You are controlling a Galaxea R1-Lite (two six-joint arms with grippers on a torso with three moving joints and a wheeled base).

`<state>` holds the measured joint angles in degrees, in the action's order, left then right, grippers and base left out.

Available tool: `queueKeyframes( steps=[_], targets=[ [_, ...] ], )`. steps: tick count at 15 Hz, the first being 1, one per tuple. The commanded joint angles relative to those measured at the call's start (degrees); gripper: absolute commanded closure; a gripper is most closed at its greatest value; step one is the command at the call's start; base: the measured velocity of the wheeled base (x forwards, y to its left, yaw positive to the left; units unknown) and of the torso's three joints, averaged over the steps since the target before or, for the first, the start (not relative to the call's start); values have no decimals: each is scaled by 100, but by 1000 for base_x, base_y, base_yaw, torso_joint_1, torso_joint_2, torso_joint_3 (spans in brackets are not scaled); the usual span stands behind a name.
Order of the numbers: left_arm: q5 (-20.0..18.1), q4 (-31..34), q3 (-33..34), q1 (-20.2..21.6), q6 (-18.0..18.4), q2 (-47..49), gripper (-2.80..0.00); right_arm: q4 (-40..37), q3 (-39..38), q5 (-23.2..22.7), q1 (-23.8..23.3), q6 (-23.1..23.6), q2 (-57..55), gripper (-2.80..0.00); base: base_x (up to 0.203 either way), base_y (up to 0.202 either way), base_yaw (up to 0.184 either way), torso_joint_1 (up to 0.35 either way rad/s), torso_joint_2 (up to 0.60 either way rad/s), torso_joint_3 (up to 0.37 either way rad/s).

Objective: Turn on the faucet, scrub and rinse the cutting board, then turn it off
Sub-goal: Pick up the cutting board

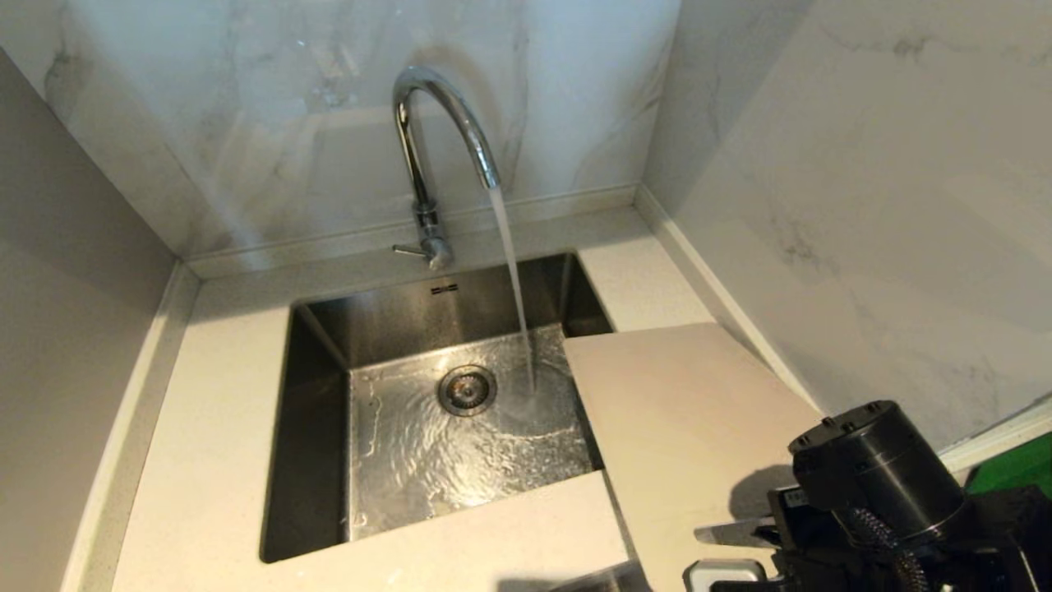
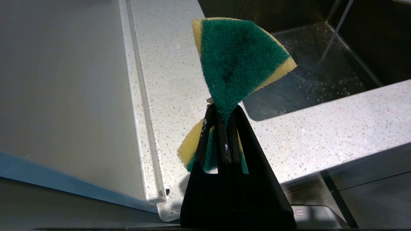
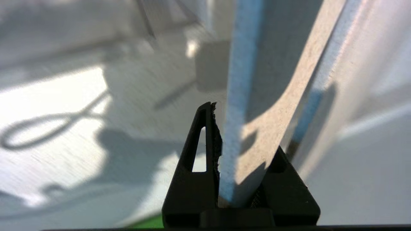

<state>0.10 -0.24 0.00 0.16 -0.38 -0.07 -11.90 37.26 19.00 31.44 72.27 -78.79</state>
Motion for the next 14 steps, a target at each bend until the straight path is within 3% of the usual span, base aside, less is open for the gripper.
queueKeyframes(
  steps=[1,3,8,12,14],
  targets=[
    [8,-2,0,2,-6,-1,0,-52,273,79,3,312,333,0,0,0,0,0,0,0],
    [-1,-2,0,2,-6,-1,0,-41,359,358,10,608,530,0,0,0,0,0,0,0],
    [-1,-2,0,2,-6,-1,0,18,502,532,11,1297,967,0,0,0,0,0,0,0],
    [8,-2,0,2,-6,-1,0,952,487,499,9,2141,1007,0,0,0,0,0,0,0],
    [-1,-2,0,2,-6,-1,0,1058,510,461,3,2265,1006,0,0,0,0,0,0,0]
  ],
)
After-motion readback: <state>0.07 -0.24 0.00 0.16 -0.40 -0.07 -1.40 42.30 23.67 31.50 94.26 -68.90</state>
